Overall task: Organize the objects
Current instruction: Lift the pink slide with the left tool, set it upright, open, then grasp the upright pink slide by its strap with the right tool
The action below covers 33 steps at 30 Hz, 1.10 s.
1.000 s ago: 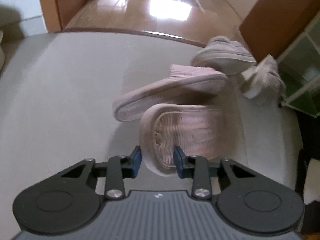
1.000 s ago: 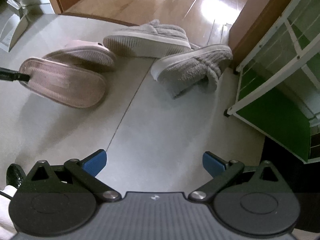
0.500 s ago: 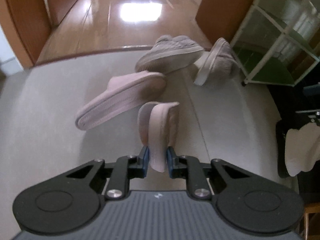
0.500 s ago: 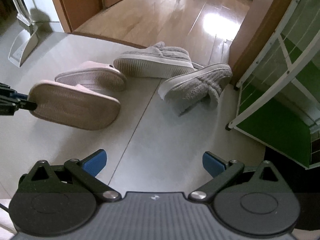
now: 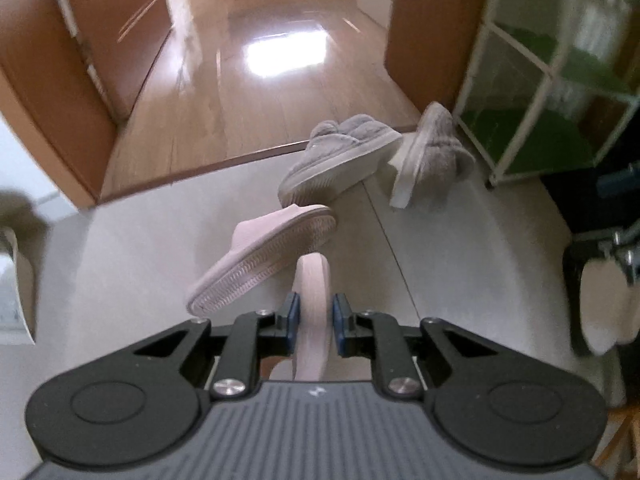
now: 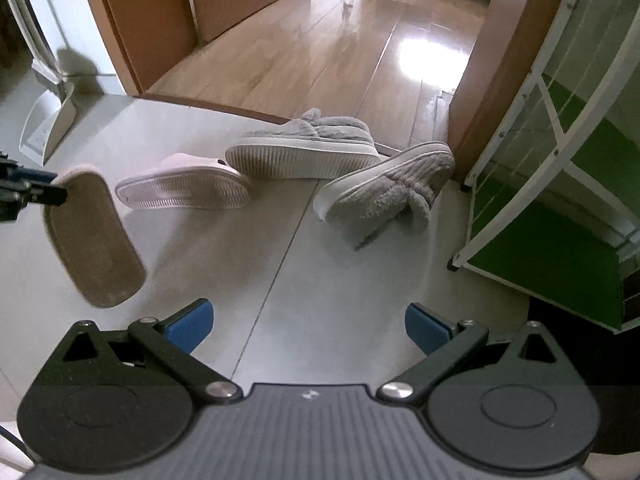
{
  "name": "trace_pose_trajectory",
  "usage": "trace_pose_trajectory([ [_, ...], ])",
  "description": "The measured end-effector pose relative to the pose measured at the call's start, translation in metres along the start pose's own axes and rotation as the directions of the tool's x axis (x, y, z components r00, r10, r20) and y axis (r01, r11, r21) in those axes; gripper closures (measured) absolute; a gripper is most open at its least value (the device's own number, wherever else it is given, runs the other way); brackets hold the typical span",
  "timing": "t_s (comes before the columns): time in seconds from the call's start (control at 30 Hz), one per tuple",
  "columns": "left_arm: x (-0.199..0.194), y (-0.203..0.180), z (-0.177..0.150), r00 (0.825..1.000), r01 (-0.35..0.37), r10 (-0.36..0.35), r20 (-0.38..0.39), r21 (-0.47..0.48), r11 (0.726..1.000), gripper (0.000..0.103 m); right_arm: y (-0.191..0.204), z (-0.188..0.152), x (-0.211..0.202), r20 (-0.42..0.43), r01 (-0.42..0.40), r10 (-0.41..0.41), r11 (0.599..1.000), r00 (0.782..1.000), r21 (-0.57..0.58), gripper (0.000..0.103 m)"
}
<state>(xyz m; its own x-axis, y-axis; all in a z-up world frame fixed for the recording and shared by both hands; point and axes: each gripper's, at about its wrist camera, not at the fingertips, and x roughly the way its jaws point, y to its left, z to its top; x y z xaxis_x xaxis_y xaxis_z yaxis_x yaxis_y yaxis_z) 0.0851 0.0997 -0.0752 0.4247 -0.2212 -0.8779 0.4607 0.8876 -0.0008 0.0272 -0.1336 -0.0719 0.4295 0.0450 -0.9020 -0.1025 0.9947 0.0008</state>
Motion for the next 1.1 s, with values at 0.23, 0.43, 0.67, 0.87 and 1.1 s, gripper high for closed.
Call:
trace_pose_trajectory([
  [0.23,0.02,-0.045,-0.012,0.993,0.106,-0.106,-0.043,-0.004,0.994,0.087,-0.005,-0.002,-0.007,0.026,0.004,-0.004,1.0,1.0,0.005,0.0],
  [0.43,0.034,-0.07,-0.01,0.98,0.173,-0.175,-0.09,-0.028,0.985,0.083,-0.01,-0.002,-0.009,0.025,0.004,-0.004,1.0,1.0,0.009,0.0],
  [0.67,0.042,-0.072,-0.01,0.984,0.154,-0.157,-0.084,-0.044,0.987,0.066,-0.015,-0.004,-0.006,0.014,0.012,-0.013,1.0,1.0,0.02,0.0],
  [0.87,0.046,-0.063,-0.011,0.982,0.152,-0.162,-0.095,-0.099,0.983,0.064,-0.016,-0.004,-0.005,0.012,0.008,-0.008,1.0,1.0,0.017,0.0],
  [1.1,0.04,-0.053,-0.013,0.989,0.129,-0.138,-0.061,-0.129,0.983,0.031,-0.011,-0.009,-0.002,0.021,-0.038,0.038,0.999,0.999,-0.014,0.0],
])
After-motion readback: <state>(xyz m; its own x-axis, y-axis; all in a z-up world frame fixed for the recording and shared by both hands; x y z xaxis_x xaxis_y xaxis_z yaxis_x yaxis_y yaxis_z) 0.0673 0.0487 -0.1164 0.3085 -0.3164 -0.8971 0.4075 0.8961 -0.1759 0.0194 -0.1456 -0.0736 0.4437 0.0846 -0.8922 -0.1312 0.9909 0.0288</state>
